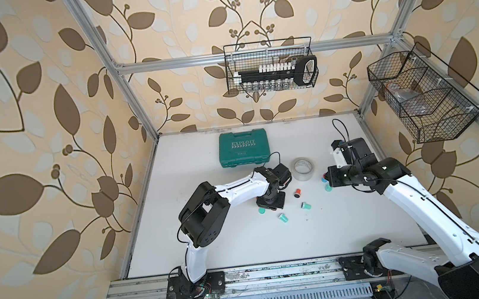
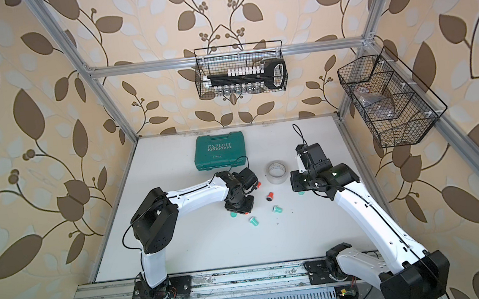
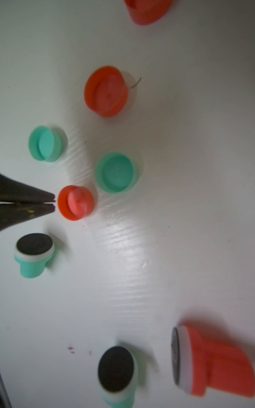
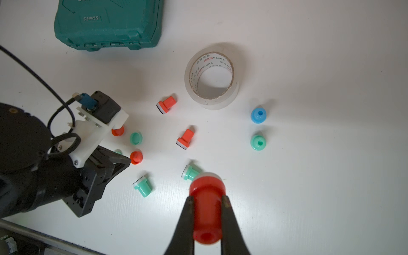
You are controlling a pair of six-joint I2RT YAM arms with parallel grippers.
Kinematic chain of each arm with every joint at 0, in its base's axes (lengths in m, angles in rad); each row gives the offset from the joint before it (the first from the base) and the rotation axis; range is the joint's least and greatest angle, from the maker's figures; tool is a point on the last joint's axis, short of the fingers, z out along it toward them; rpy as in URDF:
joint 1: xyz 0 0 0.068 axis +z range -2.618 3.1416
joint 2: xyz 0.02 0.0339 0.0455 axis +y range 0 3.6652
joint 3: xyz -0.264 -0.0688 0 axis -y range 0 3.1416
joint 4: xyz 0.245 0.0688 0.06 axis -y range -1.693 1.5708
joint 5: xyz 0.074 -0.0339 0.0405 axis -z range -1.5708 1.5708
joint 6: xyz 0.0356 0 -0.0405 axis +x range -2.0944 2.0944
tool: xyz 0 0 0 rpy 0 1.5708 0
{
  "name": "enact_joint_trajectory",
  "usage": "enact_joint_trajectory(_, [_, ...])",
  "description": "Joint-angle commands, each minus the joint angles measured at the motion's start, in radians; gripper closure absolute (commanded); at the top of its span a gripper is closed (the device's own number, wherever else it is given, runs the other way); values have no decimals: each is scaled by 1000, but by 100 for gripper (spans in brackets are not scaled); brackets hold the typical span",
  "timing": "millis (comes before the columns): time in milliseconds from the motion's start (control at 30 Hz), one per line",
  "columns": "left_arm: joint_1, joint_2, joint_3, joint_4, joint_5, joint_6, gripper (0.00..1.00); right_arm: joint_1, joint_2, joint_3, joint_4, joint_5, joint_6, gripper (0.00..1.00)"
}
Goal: Close the stamp cap
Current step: Move the cover to the center of the board.
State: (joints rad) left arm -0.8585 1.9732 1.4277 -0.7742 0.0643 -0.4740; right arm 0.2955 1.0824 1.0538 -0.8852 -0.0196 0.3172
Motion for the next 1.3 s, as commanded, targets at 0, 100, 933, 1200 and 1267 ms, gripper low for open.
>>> enact_joint_trajectory(0, [-7, 22, 46, -9, 4, 3, 97, -6, -15, -17, -33, -33, -30, 100])
enact_joint_trajectory(100, [-7, 49, 60, -14, 9, 6, 99, -12, -19, -18, -36, -37, -36, 100])
enact_joint_trajectory(933, [-137, -202, -247, -43, -50, -150, 100, -36, -20, -10, -35, -107, -50, 100])
enact_joint_trajectory(1200, [-173, -279, -299, -57, -72, -202, 100, -36, 4, 17, -34, -134, -43, 100])
enact_joint_trajectory(1267, [-173, -296, -272, -77, -87, -195, 100, -35, 5, 30, -41, -138, -41, 100])
